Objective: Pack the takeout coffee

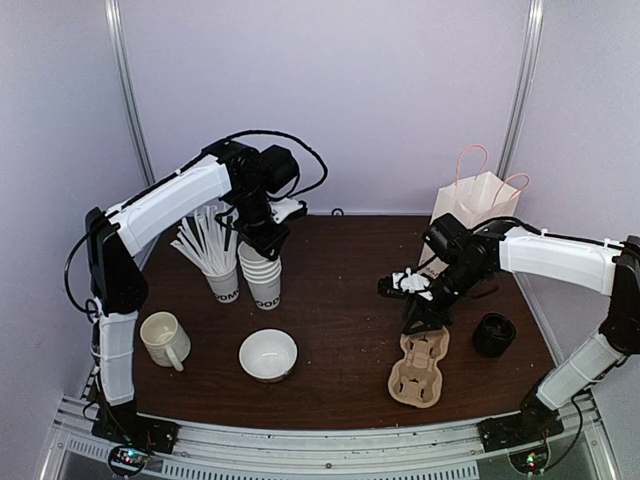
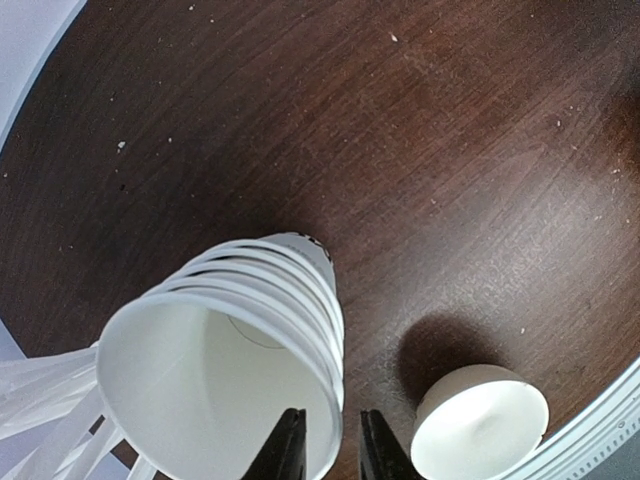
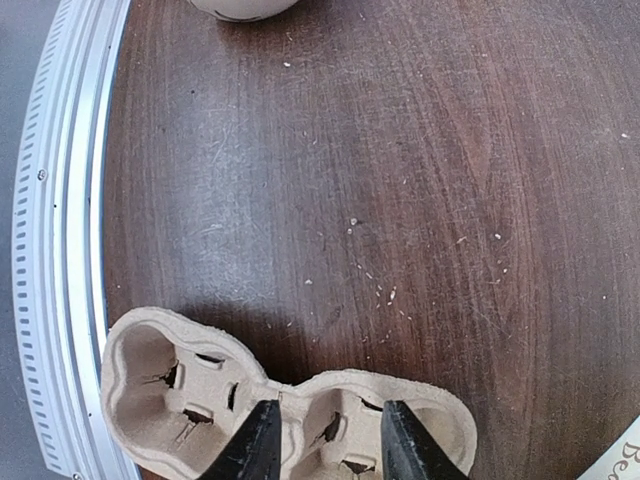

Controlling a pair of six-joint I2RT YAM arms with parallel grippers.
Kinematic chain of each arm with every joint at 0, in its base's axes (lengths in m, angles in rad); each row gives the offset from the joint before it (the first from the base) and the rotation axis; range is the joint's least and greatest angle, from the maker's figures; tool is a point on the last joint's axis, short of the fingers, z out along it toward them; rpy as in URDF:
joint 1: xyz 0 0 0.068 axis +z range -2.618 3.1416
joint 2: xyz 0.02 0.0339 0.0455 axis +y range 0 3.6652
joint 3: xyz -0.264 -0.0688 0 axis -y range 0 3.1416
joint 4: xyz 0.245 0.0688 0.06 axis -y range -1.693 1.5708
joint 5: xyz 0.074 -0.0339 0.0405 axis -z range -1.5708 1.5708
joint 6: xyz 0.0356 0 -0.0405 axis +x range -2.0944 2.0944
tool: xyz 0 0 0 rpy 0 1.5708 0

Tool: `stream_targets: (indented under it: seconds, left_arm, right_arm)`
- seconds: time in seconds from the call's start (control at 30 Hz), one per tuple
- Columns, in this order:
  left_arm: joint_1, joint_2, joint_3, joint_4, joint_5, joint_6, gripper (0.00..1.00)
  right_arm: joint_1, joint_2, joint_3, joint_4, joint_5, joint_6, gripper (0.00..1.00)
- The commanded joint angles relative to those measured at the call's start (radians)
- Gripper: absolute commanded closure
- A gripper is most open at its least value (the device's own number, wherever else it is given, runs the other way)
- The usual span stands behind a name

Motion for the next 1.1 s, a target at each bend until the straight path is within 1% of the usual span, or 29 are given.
stream_targets:
  seconds: [0.0, 0.23, 0.53, 0.77, 0.97, 1.03, 1.07]
  left_arm:
    - [0.005, 0.019, 0.022, -0.009, -0.005, -0.007, 0.84]
    - [0.005, 0.024, 0.032, -0.020, -0.014, 0.002, 0.95]
    - [0.005, 0.046, 0.043, -0.036, -0.046, 0.008, 0.92]
    - [0.005, 0.048, 0.062, -0.040, -0.051, 0.014, 0.98]
    - [0.003, 0.043, 0.090, -0.046, -0.046, 0.027, 1.00]
    - [-0.002, 0.041, 0.096, -0.032, -0.097, 0.057, 1.00]
    - [-0.007, 0.043, 0.097, -0.013, -0.161, 0.075, 1.00]
  right_arm:
    - [0.005, 0.000, 0.005, 0.016, 0.019, -0.004, 0.63]
    - [0.006, 0.000, 0.005, 0.017, 0.020, -0.005, 0.64]
    - [0.005, 0.001, 0.005, 0.016, 0.029, -0.004, 0.65]
    - [0.005, 0.005, 0.004, 0.017, 0.035, -0.006, 0.65]
    - [0.005, 0.007, 0.003, 0.019, 0.040, -0.006, 0.65]
    - [0.005, 0.010, 0.003, 0.019, 0.043, -0.006, 0.65]
    - [0.005, 0.013, 0.005, 0.018, 0.042, -0.006, 0.66]
